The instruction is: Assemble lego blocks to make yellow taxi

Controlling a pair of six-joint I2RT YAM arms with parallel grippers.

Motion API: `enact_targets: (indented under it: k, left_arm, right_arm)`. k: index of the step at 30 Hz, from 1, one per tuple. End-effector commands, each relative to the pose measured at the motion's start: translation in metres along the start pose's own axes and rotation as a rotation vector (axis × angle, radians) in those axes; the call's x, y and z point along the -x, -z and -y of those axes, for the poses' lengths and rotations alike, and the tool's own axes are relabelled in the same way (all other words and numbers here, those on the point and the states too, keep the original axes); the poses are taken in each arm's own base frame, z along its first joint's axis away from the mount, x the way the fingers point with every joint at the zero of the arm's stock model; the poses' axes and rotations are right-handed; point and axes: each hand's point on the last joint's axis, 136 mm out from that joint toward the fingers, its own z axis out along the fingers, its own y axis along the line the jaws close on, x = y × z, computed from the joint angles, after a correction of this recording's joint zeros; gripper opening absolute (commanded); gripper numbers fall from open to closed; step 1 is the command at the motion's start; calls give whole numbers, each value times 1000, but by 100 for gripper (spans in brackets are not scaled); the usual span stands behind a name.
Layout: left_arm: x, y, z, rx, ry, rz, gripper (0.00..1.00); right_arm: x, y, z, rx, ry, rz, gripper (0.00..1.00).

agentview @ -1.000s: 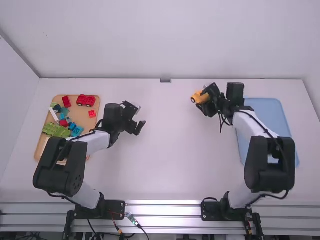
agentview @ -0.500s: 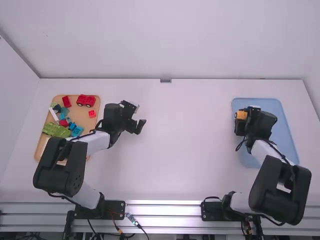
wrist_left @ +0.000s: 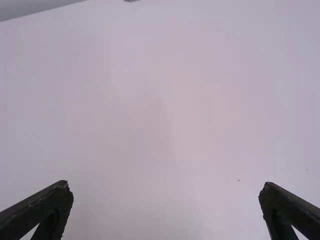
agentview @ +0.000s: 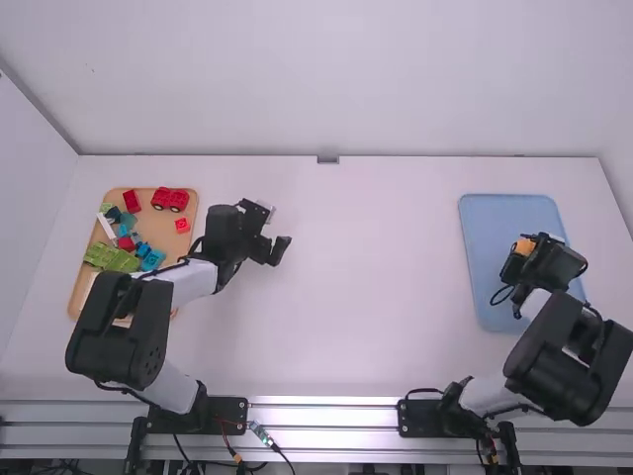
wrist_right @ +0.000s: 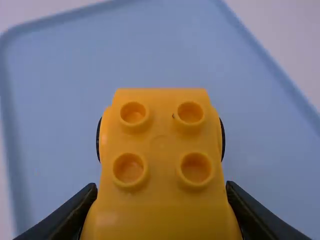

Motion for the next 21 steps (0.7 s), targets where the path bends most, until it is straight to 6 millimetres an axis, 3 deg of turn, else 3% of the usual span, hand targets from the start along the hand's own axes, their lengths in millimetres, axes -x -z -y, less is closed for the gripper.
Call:
enact_targets:
  k: [1, 6, 12, 18, 20, 21]
  left_arm:
    - [21, 2, 7, -23, -12, 40, 99]
    - [23, 2, 7, -24, -12, 37, 99]
    - [18, 2, 9, -28, -20, 21, 99]
    - [16, 2, 9, -30, -16, 12, 99]
    - [16, 2, 9, -30, -16, 13, 98]
    - [16, 2, 9, -30, -16, 13, 99]
  right_arm:
    - [-21, -12, -8, 55, -1, -41, 26]
    - [-25, -22, -9, 37, 13, -37, 27]
    - [-27, -21, -14, -9, 59, -5, 35]
    - [-36, -18, -12, -18, 46, -3, 36]
    - [-38, -17, -6, -28, 29, -13, 39]
    - [-39, -17, -4, -30, 25, -22, 45]
